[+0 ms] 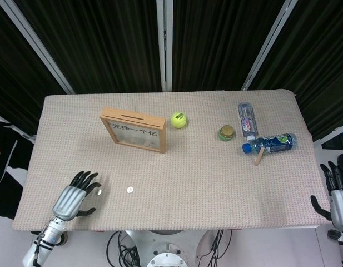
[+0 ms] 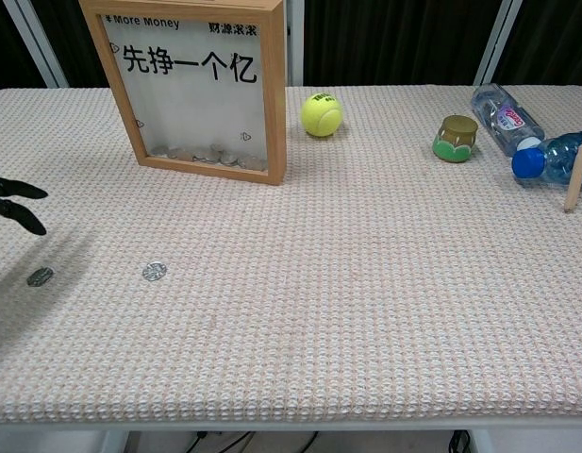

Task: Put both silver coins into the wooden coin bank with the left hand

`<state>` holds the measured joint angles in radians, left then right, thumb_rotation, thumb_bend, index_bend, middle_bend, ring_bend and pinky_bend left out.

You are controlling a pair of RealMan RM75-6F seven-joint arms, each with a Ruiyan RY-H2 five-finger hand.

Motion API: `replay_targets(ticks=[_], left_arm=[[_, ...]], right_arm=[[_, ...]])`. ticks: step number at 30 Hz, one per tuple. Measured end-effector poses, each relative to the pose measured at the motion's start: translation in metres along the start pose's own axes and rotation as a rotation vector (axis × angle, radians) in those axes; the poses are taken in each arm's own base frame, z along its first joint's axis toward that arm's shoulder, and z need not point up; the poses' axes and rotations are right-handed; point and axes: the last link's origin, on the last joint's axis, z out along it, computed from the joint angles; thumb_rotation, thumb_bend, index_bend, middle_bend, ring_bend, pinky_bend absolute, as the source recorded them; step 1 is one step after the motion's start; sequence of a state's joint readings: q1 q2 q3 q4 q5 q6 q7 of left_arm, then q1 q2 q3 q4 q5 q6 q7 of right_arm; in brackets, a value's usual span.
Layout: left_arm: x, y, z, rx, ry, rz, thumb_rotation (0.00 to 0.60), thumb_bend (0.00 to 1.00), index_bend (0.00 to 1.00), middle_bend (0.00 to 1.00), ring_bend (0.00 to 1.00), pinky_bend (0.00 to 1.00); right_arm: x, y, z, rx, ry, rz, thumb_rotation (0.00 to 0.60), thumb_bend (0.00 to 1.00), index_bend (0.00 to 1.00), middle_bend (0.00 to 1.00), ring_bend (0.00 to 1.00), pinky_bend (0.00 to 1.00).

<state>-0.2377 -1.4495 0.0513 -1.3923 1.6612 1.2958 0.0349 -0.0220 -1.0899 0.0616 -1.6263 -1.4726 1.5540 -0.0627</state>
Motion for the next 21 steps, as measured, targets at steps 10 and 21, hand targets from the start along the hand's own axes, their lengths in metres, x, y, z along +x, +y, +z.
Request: replay_targets(ticks=[10,21], left_arm=[[-0.015,-0.005,0.013,0.045,-0.014,0.021,0.600,0.26,0.36,0.08,0.00,0.06],[-0.022,-0.005,0.015,0.048,-0.031,0.017,0.600,0.26,0.42,0.08,0.00,0.06]], right_arm=[[0.000,0.000,0.000,-0.014,-0.006,0.002,0.600,0.27,0.00,0.00,0.00,0.00],[0.002,0.005,-0.003,-0.034,-0.006,0.002,0.600,0.27,0.00,0.00,0.00,0.00]])
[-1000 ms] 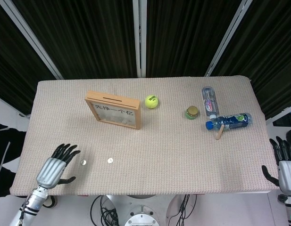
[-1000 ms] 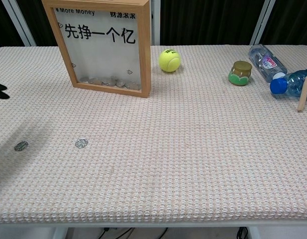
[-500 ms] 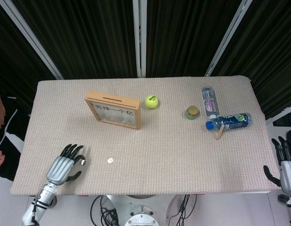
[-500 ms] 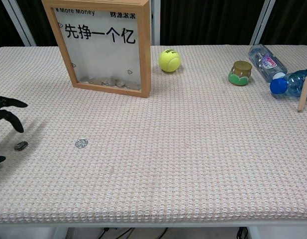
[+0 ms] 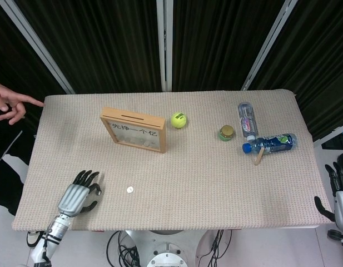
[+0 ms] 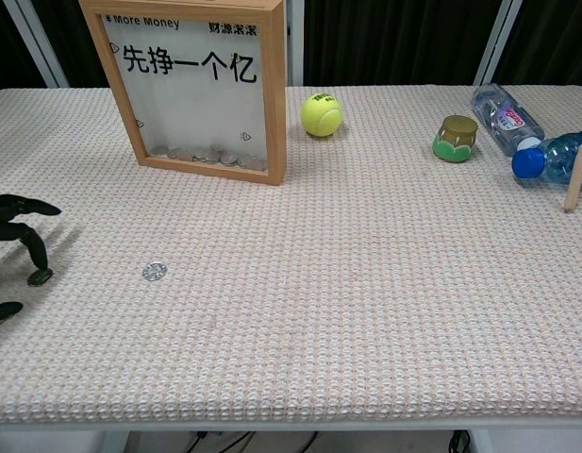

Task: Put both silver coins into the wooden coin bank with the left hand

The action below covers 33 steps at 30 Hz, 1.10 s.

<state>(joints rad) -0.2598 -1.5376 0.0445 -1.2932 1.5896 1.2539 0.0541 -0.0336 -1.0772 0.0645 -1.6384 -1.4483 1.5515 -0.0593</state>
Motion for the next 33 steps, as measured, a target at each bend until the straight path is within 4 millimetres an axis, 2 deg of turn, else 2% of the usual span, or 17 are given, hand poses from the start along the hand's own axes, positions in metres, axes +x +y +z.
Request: replay_targets(ticks=[22,33], left_arm=[[-0.0012,-0.0051,0.0051,0.028,-0.007,0.000,0.600,0.26,0.44,0.08,0.00,0.05],[-0.0028,-0.0049,0.0061,0.027,-0.015,-0.002,0.600,0.26,0.38,0.08,0.00,0.05]], right_arm=[[-0.0035,0.0018,0.0023,-0.007,-0.014,-0.003,0.600,0.27,0.00,0.00,0.00,0.00],[-0.0050,0.0023,0.0022,-0.011,-0.030,-0.005,0.600,0.27,0.00,0.00,0.00,0.00]])
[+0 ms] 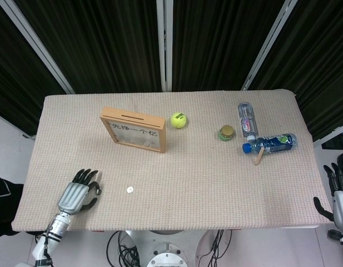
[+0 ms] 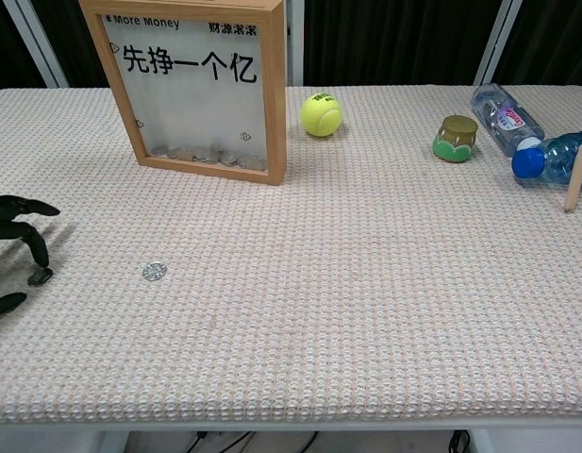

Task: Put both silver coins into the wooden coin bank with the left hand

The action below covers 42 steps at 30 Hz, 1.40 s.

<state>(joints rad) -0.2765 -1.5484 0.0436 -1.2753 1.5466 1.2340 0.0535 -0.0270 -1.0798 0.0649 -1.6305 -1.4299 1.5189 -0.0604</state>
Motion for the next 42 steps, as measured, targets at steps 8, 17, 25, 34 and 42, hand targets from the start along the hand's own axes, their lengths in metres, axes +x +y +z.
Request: replay_targets(ticks=[8,17,25,34,42], left_arm=[[0.000,0.001,0.000,-0.002,-0.004,0.000,0.600,0.26,0.39,0.08,0.00,0.05],[-0.002,0.002,0.001,-0.002,-0.010,-0.003,0.600,0.26,0.41,0.08,0.00,0.05],[-0.005,0.003,0.002,-0.007,-0.008,-0.011,0.600,0.26,0.43,0.08,0.00,0.05],[-0.007,0.005,0.010,-0.006,0.026,-0.018,0.600,0.26,0.50,0.13,0.00,0.05],[-0.007,0.003,0.015,-0.006,0.083,-0.027,0.600,0.28,0.50,0.16,0.00,0.06]], right_arm=[[-0.001,0.000,0.000,0.001,-0.004,0.000,0.600,0.27,0.00,0.00,0.00,0.00],[-0.002,0.002,0.000,-0.002,-0.006,0.002,0.600,0.27,0.00,0.00,0.00,0.00],[-0.002,0.003,0.000,-0.005,-0.004,0.005,0.600,0.27,0.00,0.00,0.00,0.00],[-0.003,0.004,0.000,-0.010,-0.007,0.005,0.600,0.27,0.00,0.00,0.00,0.00],[-0.002,0.005,0.001,-0.014,-0.006,0.004,0.600,0.27,0.00,0.00,0.00,0.00]])
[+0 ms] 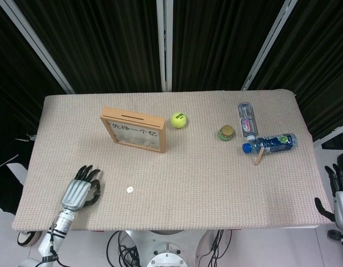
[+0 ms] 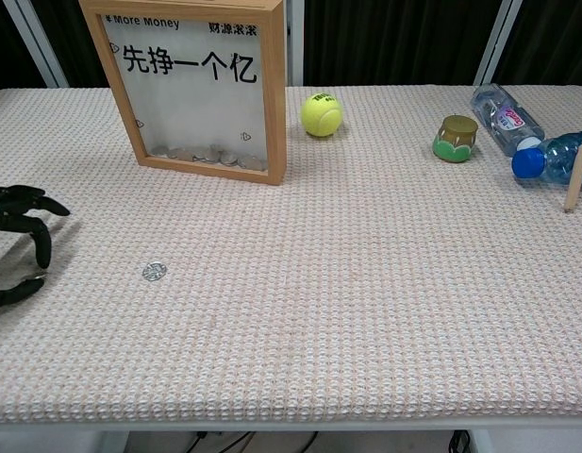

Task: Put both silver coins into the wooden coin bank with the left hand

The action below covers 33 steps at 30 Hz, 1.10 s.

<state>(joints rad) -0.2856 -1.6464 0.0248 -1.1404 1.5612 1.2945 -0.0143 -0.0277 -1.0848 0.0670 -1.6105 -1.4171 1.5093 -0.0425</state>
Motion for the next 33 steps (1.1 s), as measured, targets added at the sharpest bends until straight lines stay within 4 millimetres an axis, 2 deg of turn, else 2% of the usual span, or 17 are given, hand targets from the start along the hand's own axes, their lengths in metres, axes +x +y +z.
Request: replay_targets(ticks=[5,15,21,33], left_arm=[[0.0010,-0.0012,-0.0010,-0.001,0.016,0.003,0.600,0.28,0.45,0.16,0.00,0.06],[0.0022,-0.0021,-0.0013,0.008,0.018,0.015,0.600,0.31,0.55,0.16,0.00,0.06],[0.0024,-0.0025,-0.0006,0.013,0.020,0.013,0.600,0.33,0.57,0.16,0.00,0.06],[0.0033,-0.0025,0.0026,0.014,0.010,0.004,0.600,0.50,0.64,0.17,0.00,0.06]], right_arm=[[-0.0011,-0.0004,0.0003,0.001,-0.004,-0.001,0.600,0.27,0.00,0.00,0.00,0.00],[-0.0009,-0.0005,-0.0009,-0.001,-0.005,-0.003,0.600,0.27,0.00,0.00,0.00,0.00],[-0.0013,-0.0003,-0.0006,-0.001,-0.007,-0.003,0.600,0.27,0.00,0.00,0.00,0.00],[-0.0025,0.0015,0.0002,-0.010,-0.021,-0.004,0.600,0.27,0.00,0.00,0.00,0.00]])
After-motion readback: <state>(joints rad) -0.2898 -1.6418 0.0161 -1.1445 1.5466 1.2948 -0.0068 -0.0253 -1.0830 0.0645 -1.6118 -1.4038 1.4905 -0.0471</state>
